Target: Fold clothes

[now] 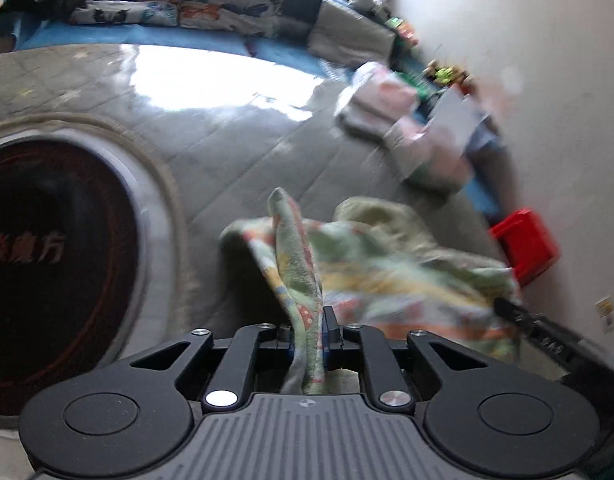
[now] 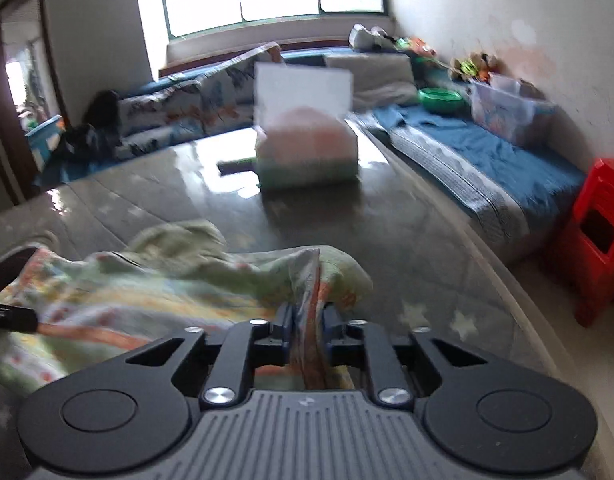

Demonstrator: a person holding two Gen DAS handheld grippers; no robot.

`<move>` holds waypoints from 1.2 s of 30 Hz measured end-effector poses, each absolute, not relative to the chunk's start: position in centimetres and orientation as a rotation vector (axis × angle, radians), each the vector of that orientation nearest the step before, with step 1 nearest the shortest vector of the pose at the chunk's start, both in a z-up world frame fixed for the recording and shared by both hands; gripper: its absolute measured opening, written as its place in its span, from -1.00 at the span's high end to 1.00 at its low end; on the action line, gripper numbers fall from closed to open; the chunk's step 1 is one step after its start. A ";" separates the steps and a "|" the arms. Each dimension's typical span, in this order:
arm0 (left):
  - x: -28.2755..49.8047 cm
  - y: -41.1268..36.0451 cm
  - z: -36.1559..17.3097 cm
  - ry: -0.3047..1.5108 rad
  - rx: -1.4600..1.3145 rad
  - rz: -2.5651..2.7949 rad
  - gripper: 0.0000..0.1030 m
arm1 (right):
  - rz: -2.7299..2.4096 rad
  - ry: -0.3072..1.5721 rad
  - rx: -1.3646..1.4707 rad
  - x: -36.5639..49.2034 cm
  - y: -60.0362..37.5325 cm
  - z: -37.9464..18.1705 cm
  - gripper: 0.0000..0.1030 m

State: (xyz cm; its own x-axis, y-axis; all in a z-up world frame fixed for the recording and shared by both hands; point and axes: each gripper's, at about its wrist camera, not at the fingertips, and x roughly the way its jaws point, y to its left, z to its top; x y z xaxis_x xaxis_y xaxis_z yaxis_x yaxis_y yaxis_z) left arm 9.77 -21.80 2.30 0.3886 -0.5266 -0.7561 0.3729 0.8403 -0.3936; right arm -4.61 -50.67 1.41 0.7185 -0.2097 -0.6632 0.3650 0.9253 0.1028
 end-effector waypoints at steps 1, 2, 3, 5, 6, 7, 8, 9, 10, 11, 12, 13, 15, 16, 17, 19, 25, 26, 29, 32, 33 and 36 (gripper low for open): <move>9.8 -21.5 2.2 1.022 -0.163 -0.563 0.53 | -0.330 0.702 0.245 -4.7 -50.9 1.3 0.62; 9.8 -21.1 2.3 1.013 -0.154 -0.549 0.50 | -0.339 0.701 0.253 -4.7 -51.1 1.3 0.60; 9.9 -20.7 2.4 1.003 -0.145 -0.535 0.50 | -0.347 0.694 0.251 -4.8 -51.3 1.4 0.56; 10.0 -20.0 2.7 0.978 -0.125 -0.501 0.50 | -0.356 0.675 0.248 -4.9 -51.6 1.8 0.29; 10.3 -19.9 2.9 0.969 -0.122 -0.487 0.50 | -0.348 0.664 0.251 -5.0 -51.6 2.0 0.09; 10.6 -19.9 3.0 0.962 -0.120 -0.475 0.50 | -0.338 0.654 0.253 -5.0 -51.6 2.2 0.01; 10.8 -19.9 3.3 0.956 -0.126 -0.476 0.50 | -0.315 0.650 0.253 -4.7 -51.3 2.3 -0.04; 10.8 -19.9 3.4 0.950 -0.130 -0.483 0.50 | -0.293 0.645 0.254 -4.5 -51.1 2.5 -0.05; 10.8 -20.3 3.5 0.944 -0.131 -0.491 0.51 | -0.271 0.644 0.255 -4.2 -50.9 2.7 -0.07; 10.8 -20.7 3.7 0.940 -0.132 -0.504 0.55 | -0.252 0.649 0.258 -3.7 -50.6 2.6 -0.08; 10.7 -21.2 3.8 0.939 -0.131 -0.521 0.55 | -0.234 0.655 0.261 -3.2 -50.3 2.4 -0.10; 10.6 -21.7 3.9 0.938 -0.129 -0.539 0.55 | -0.223 0.662 0.259 -2.8 -50.0 2.2 -0.10; 10.5 -22.9 4.0 0.939 -0.125 -0.573 0.55 | -0.202 0.675 0.257 -1.9 -49.3 1.8 -0.11; 10.5 -23.5 4.0 0.942 -0.123 -0.589 0.55 | -0.197 0.679 0.256 -1.5 -49.1 1.6 -0.11; 10.5 -24.1 4.0 0.945 -0.123 -0.603 0.55 | -0.194 0.684 0.257 -1.1 -49.0 1.4 -0.11; 10.7 -25.2 3.8 0.950 -0.124 -0.630 0.55 | -0.188 0.693 0.258 -0.4 -48.8 0.9 -0.11; 12.1 -28.2 2.4 0.979 -0.118 -0.664 0.55 | -0.188 0.719 0.213 1.3 -48.4 0.1 -0.29; 12.4 -28.6 2.0 0.987 -0.111 -0.662 0.55 | -0.183 0.720 0.201 1.4 -48.2 0.1 -0.35; 13.0 -29.3 1.3 0.991 -0.098 -0.657 0.54 | -0.162 0.726 0.177 0.9 -47.5 0.3 -0.40; 12.9 -29.2 1.5 0.981 -0.099 -0.659 0.54 | -0.142 0.733 0.153 0.4 -46.8 0.6 -0.41; 12.9 -29.1 1.6 0.979 -0.100 -0.659 0.54 | -0.135 0.735 0.146 0.2 -46.6 0.6 -0.43; 12.2 -29.0 2.5 0.953 -0.111 -0.674 0.53 | -0.114 0.741 0.122 -0.4 -45.9 0.8 -0.47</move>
State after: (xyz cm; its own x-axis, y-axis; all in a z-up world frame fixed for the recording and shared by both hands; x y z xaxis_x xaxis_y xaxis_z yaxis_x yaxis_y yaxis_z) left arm 12.21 -28.97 2.47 0.3936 -0.5770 -0.7157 0.4829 0.7922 -0.3732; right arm -0.36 -45.88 0.84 0.7324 -0.0601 -0.6783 0.1459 0.9868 0.0702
